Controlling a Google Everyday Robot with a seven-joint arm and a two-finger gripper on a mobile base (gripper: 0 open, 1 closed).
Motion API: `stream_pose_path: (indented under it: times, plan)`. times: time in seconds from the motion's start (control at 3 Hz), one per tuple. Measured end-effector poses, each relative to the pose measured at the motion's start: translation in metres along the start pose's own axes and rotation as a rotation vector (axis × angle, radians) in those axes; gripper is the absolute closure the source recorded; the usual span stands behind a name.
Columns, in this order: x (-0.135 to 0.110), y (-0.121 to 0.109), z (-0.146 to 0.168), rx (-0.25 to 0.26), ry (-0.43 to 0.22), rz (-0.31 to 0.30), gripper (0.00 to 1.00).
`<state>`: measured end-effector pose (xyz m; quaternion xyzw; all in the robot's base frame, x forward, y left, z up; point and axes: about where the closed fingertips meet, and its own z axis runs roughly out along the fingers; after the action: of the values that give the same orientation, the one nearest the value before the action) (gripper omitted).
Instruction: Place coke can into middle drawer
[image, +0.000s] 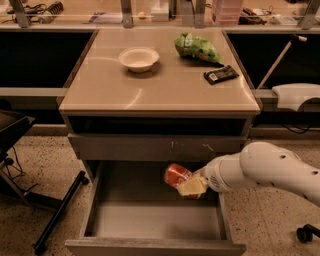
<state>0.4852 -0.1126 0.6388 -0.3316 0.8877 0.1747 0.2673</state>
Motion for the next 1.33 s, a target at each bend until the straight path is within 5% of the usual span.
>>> stream_pose_path:
  times: [0.33,1.33]
  plan:
    - [0.005,0.001,0.005,0.01,0.015,0.008,1.0]
    - [0.079,-0.024,0.125,-0.053,0.032,0.199,1.0]
